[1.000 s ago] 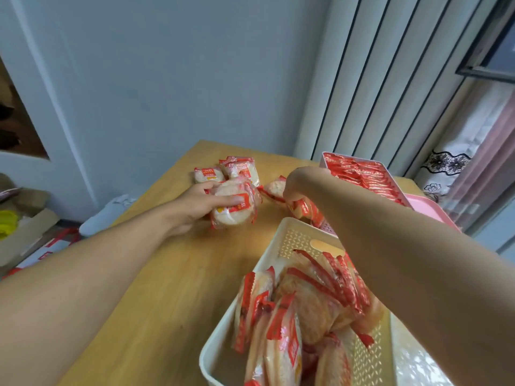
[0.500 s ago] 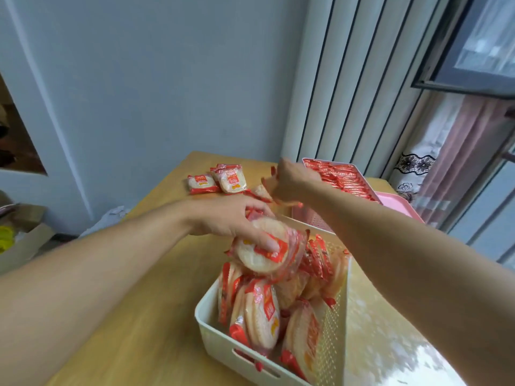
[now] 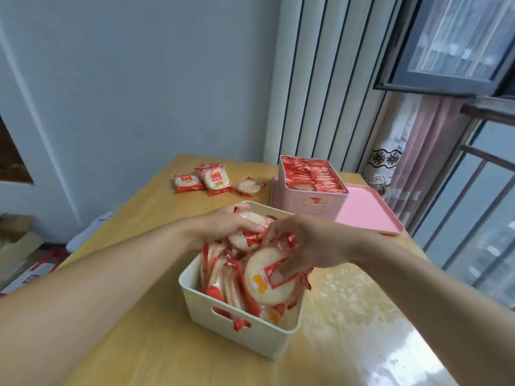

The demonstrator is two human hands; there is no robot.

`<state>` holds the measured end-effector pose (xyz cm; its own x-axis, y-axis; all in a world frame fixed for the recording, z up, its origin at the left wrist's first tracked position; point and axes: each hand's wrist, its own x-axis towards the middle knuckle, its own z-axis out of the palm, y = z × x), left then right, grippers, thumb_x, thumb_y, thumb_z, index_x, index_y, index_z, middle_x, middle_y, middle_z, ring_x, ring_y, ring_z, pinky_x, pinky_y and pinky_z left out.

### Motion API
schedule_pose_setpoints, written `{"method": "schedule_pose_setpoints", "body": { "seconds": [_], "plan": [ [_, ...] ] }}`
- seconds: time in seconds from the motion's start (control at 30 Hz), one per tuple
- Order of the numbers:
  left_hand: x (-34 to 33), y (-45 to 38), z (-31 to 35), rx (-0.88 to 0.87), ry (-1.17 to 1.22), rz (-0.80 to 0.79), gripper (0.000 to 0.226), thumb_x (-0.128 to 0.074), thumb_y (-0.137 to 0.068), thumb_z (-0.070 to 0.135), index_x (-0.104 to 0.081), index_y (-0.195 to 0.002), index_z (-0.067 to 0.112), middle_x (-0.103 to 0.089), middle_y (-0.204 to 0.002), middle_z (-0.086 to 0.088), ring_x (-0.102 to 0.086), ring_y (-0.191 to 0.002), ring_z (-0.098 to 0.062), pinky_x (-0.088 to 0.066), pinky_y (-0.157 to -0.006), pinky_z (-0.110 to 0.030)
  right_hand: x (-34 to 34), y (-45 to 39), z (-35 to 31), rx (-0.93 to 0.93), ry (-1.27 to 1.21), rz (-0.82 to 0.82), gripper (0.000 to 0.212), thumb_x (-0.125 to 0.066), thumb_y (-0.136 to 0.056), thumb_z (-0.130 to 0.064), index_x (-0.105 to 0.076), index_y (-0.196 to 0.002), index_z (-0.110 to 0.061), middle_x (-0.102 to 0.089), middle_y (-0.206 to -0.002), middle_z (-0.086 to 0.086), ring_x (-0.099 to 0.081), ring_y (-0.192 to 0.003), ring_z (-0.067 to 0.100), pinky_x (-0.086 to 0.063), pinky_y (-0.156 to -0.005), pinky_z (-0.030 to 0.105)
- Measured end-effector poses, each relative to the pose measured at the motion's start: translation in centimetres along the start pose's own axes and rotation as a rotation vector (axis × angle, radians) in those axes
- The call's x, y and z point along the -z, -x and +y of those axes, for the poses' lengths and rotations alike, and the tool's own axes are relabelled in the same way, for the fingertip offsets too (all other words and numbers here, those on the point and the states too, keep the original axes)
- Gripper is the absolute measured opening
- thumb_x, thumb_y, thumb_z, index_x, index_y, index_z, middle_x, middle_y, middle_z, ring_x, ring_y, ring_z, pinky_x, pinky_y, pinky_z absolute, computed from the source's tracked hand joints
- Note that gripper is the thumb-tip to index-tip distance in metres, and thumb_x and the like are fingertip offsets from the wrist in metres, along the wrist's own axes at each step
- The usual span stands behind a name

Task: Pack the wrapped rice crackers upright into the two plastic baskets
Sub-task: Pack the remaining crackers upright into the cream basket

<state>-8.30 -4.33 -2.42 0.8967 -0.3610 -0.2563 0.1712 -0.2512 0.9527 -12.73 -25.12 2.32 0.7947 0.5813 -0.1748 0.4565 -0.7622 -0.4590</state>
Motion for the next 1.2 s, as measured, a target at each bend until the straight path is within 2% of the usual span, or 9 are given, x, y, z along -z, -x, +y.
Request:
{"method": "schedule_pose_setpoints", "body": {
  "seconds": [0.13, 0.23, 0.33, 0.5, 0.63, 0.83, 0.93, 1.1, 1.2],
  "plan": [
    [-0.8, 0.3, -0.6, 0.028, 0.111, 0.104, 0.049, -0.074, -0.088, 0.013, -0.053, -0.13, 0.025, -0.074, -0.099, -0.008, -0.072, -0.062, -0.015, -0.055, -0.052, -0.023, -0.2, -0.1, -1.2, 0.048, 0.131, -0.024, 0.051, -0.079, -0.072, -0.06, -0.067, -0.117, -0.038, -0.064, -0.116, -0.014, -0.063, -0.104, 0.012, -0.056, -0.088, 0.035],
    [-1.6, 0.3, -1.5, 0.056, 0.168, 0.112, 0.065, -0.084, -0.076, 0.026, -0.051, -0.133, 0.027, -0.075, -0.108, -0.014, -0.074, -0.086, -0.026, -0.059, -0.08, -0.034, 0.9, -0.2, -0.5, 0.121, -0.015, 0.162, 0.058, -0.06, -0.077, -0.077, -0.07, -0.114, -0.033, -0.066, -0.115, -0.015, -0.063, -0.107, 0.006, -0.054, -0.093, 0.034],
    [-3.3, 0.6, -2.1, 0.045, 0.211, 0.149, 0.077, -0.087, -0.072, 0.047, -0.046, -0.135, 0.029, -0.07, -0.124, -0.009, -0.073, -0.103, -0.027, -0.056, -0.096, -0.044, 2.6, -0.6, 0.7, 0.038, -0.109, 0.338, 0.049, -0.05, -0.095, -0.061, -0.067, -0.124, -0.026, -0.065, -0.116, -0.017, -0.063, -0.109, 0.007, -0.051, -0.089, 0.022],
    [-3.6, -0.1, -1.3, -0.041, -0.06, 0.381, 0.064, -0.037, -0.097, 0.068, -0.052, -0.144, 0.027, -0.049, -0.149, 0.005, -0.046, -0.137, -0.017, -0.033, -0.115, -0.036, 1.7, -2.9, 1.8, -0.1, 0.129, 0.114, 0.049, -0.06, -0.092, -0.059, -0.064, -0.131, -0.029, -0.068, -0.123, -0.012, -0.064, -0.108, 0.011, -0.051, -0.095, 0.033],
    [-2.1, -1.8, -1.0, -0.149, -0.13, 0.399, 0.052, -0.038, -0.104, 0.054, -0.074, -0.106, 0.017, -0.063, -0.103, 0.014, -0.058, -0.096, -0.002, -0.04, -0.078, -0.016, 0.4, -4.2, 2.6, -0.164, 0.093, 0.008, 0.076, -0.06, -0.07, -0.084, -0.063, -0.128, -0.036, -0.071, -0.112, -0.012, -0.066, -0.102, 0.015, -0.051, -0.097, 0.04],
    [-0.3, -4.9, -1.6, -0.107, -0.028, 0.313, 0.021, -0.063, -0.094, 0.007, -0.077, -0.106, 0.017, -0.077, -0.106, 0.006, -0.068, -0.11, -0.015, -0.051, -0.101, -0.034, 0.6, -5.8, 4.0, -0.11, -0.037, -0.017, 0.068, -0.061, -0.071, -0.083, -0.067, -0.12, -0.036, -0.072, -0.108, -0.014, -0.068, -0.1, 0.011, -0.05, -0.099, 0.042],
    [0.7, -5.8, -1.8, -0.06, -0.073, 0.21, 0.049, -0.064, -0.085, -0.006, -0.072, -0.122, 0.025, -0.078, -0.106, -0.003, -0.073, -0.1, -0.018, -0.057, -0.095, -0.034, 1.1, -6.1, 4.2, -0.081, -0.045, -0.014, 0.053, -0.061, -0.078, -0.077, -0.071, -0.11, -0.035, -0.075, -0.099, -0.012, -0.07, -0.094, 0.01, -0.053, -0.095, 0.043],
    [1.2, -7.5, -2.5, -0.145, -0.039, 0.455, 0.05, -0.062, -0.076, -0.011, -0.081, -0.095, 0.032, -0.077, -0.092, 0.003, -0.068, -0.087, -0.016, -0.057, -0.073, -0.026, 1.5, -6.3, 3.5, -0.002, -0.023, -0.038, 0.069, -0.06, -0.079, -0.077, -0.066, -0.091, -0.01, -0.06, -0.072, -0.001, -0.057, -0.068, 0.016, -0.049, -0.074, 0.038],
    [1.6, -7.7, -2.5, -0.173, -0.039, 0.48, 0.046, -0.063, -0.076, -0.012, -0.079, -0.086, 0.029, -0.077, -0.086, 0.004, -0.067, -0.077, -0.01, -0.052, -0.06, -0.016, 1.2, -6.4, 2.8, 0.004, -0.07, -0.016, 0.06, -0.06, -0.081, -0.074, -0.066, -0.089, -0.015, -0.062, -0.074, -0.003, -0.06, -0.07, 0.013, -0.048, -0.073, 0.032]
  ]
}}
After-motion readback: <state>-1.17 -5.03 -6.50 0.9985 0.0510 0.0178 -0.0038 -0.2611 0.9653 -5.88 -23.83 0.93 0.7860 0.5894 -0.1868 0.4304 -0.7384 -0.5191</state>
